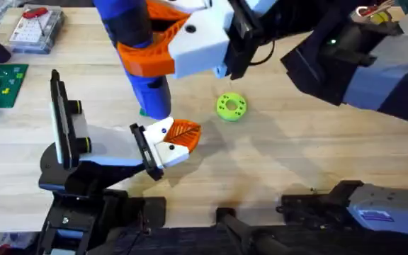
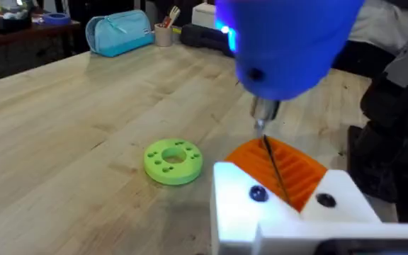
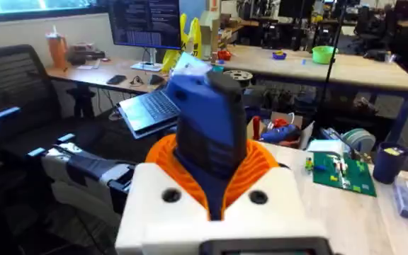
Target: Pick up the gripper from the table and insert it into the empty holder that is missing its gripper. Then pick up a screw, insert it into the mounting hole, and use the screwdriver to tighten it. Finally, clean up the table by picking up the vegetable and placing it into the bucket.
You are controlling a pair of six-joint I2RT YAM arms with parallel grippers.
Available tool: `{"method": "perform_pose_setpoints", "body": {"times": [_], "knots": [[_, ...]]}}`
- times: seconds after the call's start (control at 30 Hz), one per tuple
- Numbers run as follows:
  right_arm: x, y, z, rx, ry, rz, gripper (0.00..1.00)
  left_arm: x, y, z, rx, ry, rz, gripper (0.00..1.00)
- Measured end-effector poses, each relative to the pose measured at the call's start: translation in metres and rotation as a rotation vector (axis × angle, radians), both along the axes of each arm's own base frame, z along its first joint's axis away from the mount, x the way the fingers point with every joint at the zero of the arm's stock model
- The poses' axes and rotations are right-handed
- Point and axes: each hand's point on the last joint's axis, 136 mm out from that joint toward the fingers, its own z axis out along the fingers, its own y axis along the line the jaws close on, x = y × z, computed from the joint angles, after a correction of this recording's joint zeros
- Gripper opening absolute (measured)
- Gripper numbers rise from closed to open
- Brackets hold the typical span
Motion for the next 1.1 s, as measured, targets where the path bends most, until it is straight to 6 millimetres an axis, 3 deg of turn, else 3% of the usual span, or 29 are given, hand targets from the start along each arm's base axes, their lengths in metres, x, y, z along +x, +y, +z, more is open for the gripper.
{"method": "perform_pose_setpoints", "body": {"times": [0.5,1.1], "knots": [[0.0,0.001,-0.023,-0.031,0.03,-0.002,0.05,0.0,0.0,0.0,0.0,0.0,0.0,0.019],[-0.009,0.006,-0.024,-0.019,-0.005,0.017,0.05,0.0,0.0,0.0,0.0,0.0,0.0,0.019]]}}
